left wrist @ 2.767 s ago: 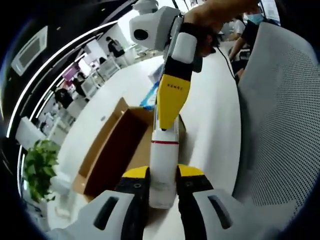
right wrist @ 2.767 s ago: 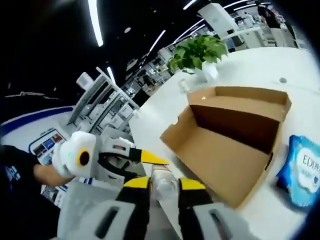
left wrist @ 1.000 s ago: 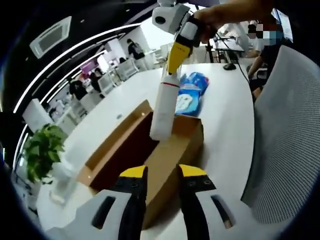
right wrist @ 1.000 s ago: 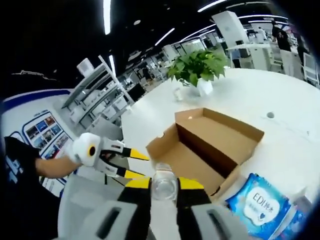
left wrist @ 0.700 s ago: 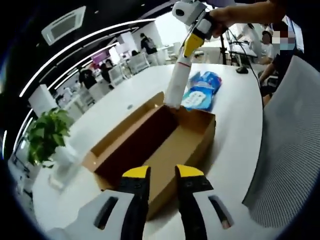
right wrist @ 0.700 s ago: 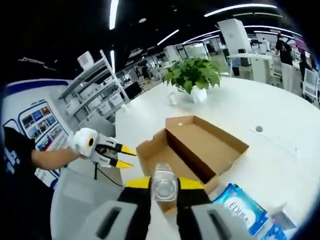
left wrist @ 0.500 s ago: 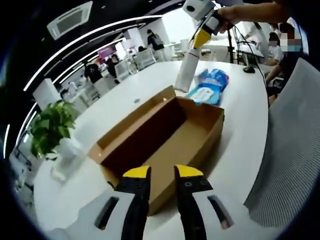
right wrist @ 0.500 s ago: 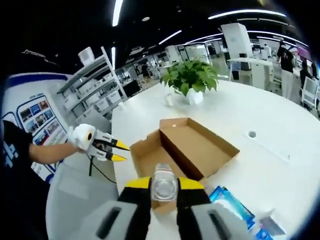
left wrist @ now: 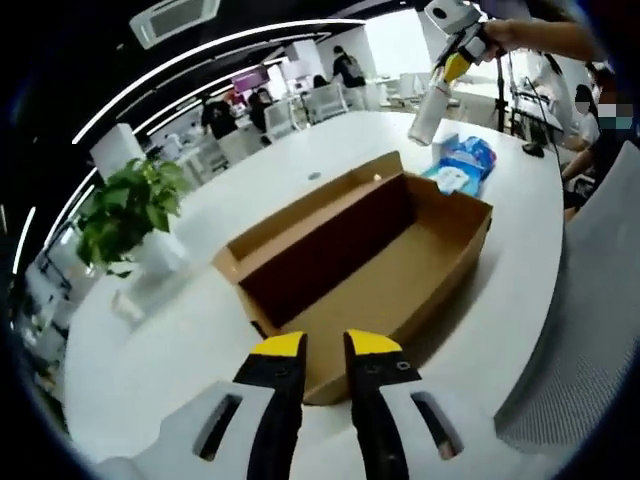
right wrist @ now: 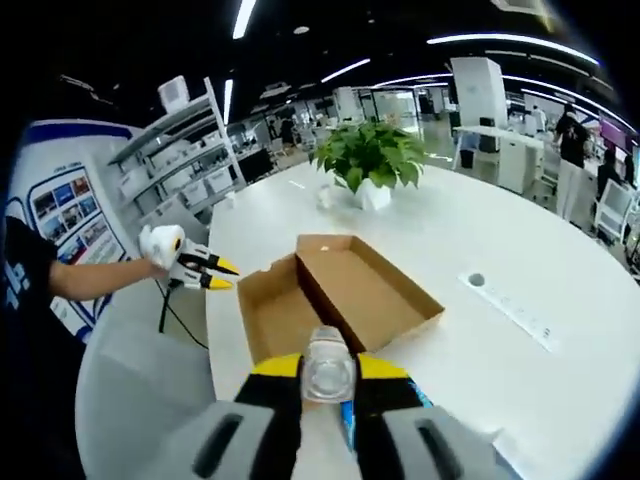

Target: Operate the shoe box by opening the lid, removing the specified soft item, and placing it in the target area until the item is outside and the box remains undamaged.

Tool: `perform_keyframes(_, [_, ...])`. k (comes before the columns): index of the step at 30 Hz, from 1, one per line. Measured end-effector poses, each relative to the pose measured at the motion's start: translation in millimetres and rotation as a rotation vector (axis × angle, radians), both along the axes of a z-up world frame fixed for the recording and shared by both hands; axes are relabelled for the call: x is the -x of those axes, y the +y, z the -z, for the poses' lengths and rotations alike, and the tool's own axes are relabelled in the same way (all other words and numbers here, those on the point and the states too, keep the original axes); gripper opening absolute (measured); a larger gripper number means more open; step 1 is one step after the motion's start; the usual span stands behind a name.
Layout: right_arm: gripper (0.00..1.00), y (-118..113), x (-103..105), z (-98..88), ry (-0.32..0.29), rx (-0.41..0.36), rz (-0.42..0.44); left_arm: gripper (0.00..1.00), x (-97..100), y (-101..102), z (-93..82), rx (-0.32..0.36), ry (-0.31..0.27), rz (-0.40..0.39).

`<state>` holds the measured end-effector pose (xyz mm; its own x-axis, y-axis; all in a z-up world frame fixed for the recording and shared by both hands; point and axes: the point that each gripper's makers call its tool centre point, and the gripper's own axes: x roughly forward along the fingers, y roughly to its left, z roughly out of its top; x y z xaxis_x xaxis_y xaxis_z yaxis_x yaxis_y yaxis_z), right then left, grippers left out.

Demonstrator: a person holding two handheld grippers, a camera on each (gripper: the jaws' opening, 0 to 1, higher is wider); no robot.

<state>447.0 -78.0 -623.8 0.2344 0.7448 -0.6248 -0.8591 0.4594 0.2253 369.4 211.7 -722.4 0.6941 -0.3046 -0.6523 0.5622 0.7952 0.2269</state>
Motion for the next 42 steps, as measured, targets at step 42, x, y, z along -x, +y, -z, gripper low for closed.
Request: perform_keyframes(42, [0.14, -61, -62, 55.6, -0.256, 0.467, -0.257, 0.04, -11.7, 51, 51.5, 0.137, 0.19, -0.361])
